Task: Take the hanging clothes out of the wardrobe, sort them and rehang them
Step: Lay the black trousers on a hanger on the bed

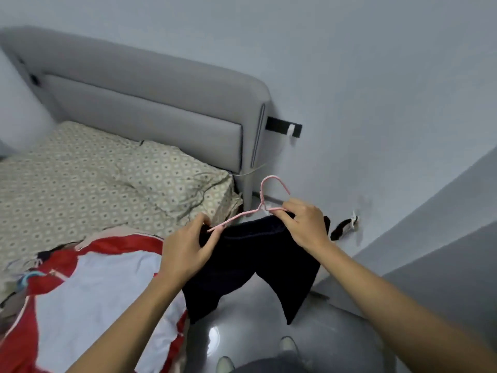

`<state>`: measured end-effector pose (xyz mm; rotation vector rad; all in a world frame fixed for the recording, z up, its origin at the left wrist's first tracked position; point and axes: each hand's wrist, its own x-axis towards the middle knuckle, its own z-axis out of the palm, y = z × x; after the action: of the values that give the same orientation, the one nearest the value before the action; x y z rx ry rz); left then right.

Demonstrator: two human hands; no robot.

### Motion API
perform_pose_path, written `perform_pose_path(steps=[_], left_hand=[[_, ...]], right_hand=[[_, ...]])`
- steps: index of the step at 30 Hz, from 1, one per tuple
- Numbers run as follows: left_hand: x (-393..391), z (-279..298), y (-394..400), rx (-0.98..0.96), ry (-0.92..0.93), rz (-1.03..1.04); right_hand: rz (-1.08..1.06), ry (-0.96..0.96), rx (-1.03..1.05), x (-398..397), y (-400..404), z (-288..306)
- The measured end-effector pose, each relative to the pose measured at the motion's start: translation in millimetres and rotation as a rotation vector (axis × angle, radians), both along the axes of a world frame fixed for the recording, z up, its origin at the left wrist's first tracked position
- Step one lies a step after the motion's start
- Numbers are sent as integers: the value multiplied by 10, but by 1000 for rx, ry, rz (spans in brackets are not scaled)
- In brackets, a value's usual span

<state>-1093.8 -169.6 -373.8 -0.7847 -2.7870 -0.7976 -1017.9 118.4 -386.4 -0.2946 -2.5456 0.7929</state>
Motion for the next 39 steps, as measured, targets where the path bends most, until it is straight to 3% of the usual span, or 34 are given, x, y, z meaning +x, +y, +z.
perform_pose_path(steps=[5, 11, 15, 19, 28, 39], left_hand=[[83, -46, -659, -82, -32, 310], [469, -35, -1061, -23, 29, 647], [699, 30, -1299, 36, 95, 805], [1003, 72, -1484, 85, 141, 966], [1265, 3, -2095, 122, 101, 1148], [760, -818, -3580, 349, -215, 1111]], right_hand=[[251, -17, 2, -641, -508, -67], [521, -62, 70, -1139, -1081, 78], [910, -162, -44, -1382, -1166, 229], [1075, -238, 92, -1648, -1273, 236], [1070, -134, 37, -1832, -2275, 178], [967, -306, 98, -2504, -3506, -297]])
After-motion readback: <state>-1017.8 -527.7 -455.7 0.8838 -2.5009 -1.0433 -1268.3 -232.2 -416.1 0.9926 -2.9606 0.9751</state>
